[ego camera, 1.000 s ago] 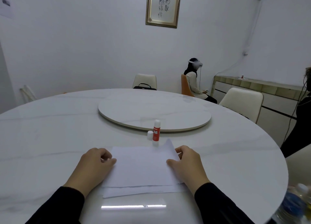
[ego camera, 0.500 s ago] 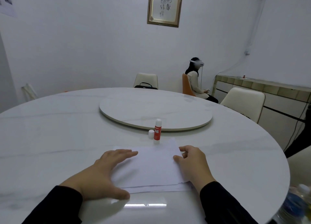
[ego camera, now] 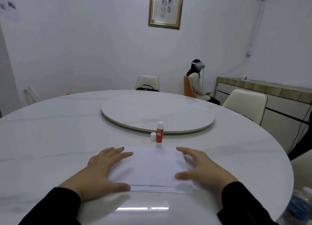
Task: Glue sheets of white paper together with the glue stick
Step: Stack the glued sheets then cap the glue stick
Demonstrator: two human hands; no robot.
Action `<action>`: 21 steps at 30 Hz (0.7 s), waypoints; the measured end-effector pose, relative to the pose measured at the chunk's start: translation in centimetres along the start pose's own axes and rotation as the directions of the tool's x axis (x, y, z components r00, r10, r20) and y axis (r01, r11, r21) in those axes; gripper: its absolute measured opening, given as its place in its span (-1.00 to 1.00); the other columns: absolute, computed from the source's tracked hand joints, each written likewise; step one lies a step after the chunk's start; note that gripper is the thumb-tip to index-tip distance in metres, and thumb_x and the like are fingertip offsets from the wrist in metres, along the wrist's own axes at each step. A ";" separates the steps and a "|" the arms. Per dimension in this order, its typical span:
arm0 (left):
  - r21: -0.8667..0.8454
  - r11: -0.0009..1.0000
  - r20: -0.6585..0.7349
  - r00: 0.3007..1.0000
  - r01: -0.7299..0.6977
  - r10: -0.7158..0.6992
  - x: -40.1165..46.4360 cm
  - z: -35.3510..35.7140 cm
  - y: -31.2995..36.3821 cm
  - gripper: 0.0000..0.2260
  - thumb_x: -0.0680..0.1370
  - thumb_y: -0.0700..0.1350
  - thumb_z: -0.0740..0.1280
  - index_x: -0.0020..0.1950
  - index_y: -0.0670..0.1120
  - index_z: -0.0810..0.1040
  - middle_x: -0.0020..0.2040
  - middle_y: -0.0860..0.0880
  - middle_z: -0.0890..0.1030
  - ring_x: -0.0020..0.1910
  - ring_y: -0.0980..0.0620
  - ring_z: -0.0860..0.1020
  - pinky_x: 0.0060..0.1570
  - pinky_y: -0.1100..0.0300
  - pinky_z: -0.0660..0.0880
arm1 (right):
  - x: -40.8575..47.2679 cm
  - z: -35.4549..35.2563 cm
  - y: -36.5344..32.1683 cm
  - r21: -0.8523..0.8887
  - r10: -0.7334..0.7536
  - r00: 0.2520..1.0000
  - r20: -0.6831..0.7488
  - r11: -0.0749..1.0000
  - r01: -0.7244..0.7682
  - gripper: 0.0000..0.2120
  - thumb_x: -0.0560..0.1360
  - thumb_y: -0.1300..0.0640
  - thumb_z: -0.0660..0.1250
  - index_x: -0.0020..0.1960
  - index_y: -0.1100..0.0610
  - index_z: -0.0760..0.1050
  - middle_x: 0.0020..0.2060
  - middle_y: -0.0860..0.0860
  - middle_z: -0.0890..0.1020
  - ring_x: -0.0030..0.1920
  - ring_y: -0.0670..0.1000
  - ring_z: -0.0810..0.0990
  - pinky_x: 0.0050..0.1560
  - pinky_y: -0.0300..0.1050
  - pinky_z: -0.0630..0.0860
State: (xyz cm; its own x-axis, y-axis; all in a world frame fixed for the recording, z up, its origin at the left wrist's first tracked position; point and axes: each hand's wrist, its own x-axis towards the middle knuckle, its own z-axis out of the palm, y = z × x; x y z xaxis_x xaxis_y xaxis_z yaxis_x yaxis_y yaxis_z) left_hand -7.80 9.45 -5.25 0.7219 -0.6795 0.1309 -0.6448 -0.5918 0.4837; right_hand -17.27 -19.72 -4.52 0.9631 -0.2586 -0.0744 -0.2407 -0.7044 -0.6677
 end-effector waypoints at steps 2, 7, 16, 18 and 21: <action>0.092 0.995 0.053 0.998 0.030 -0.035 -0.2 -0.4 -0.2 -0.31 0.24 0.38 0.32 0.31 0.50 0.13 0.51 0.30 -0.06 0.49 0.25 -0.19 0.45 0.14 -0.16 | -0.1 -1.0 0.7 -0.103 -0.010 0.992 0.127 0.994 0.024 -0.20 -0.05 -0.27 0.56 0.10 -0.60 0.29 0.39 -0.16 0.26 0.44 -0.03 0.22 0.48 0.04 0.19; 0.134 0.988 0.092 0.992 0.078 -0.091 -0.7 -1.0 0.0 -0.41 0.40 0.24 0.36 0.31 0.46 0.11 0.50 0.28 0.02 0.45 0.17 -0.06 0.37 0.23 -0.07 | -0.3 -1.8 1.2 -0.136 -0.069 0.982 0.177 0.986 0.094 -0.13 -0.03 -0.23 0.56 0.19 -0.57 0.29 0.43 -0.23 0.22 0.46 -0.09 0.18 0.49 0.01 0.15; 0.130 0.985 0.069 0.990 0.113 -0.123 -0.7 -0.7 -0.2 -0.51 0.34 0.29 0.35 0.17 0.49 0.19 0.47 0.31 0.11 0.47 0.02 0.02 0.42 0.10 0.14 | -0.5 -1.4 1.5 -0.150 -0.097 0.980 0.172 0.981 0.123 -0.16 0.03 -0.25 0.53 0.22 -0.56 0.25 0.40 -0.24 0.23 0.46 -0.06 0.18 0.48 0.03 0.18; 0.135 0.984 0.065 0.990 0.115 -0.125 -0.6 -0.7 -0.3 -0.52 0.32 0.34 0.33 0.18 0.48 0.22 0.46 0.32 0.12 0.47 0.03 0.03 0.42 0.10 0.16 | -0.4 -1.3 1.7 -0.145 -0.114 0.982 0.153 0.980 0.136 -0.23 0.06 -0.24 0.49 0.21 -0.55 0.28 0.37 -0.22 0.28 0.44 -0.06 0.22 0.47 0.02 0.20; 0.117 0.986 0.073 0.989 0.120 -0.129 -0.7 -0.7 -0.7 -0.50 0.28 0.39 0.29 0.19 0.49 0.25 0.46 0.34 0.11 0.48 0.04 0.05 0.42 0.09 0.18 | -0.3 -1.2 2.0 -0.132 -0.147 0.980 0.136 0.977 0.165 -0.32 0.07 -0.25 0.47 0.16 -0.54 0.35 0.39 -0.25 0.28 0.45 -0.08 0.21 0.48 0.01 0.17</action>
State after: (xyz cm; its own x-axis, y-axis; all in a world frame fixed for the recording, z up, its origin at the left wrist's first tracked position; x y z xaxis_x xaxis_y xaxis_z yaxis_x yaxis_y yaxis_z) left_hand -7.61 10.66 -5.05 0.7785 -0.6276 0.0038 -0.5788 -0.7157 0.3909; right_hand -18.14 -21.84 -4.96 0.9954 -0.0595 -0.0755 -0.0920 -0.8182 -0.5675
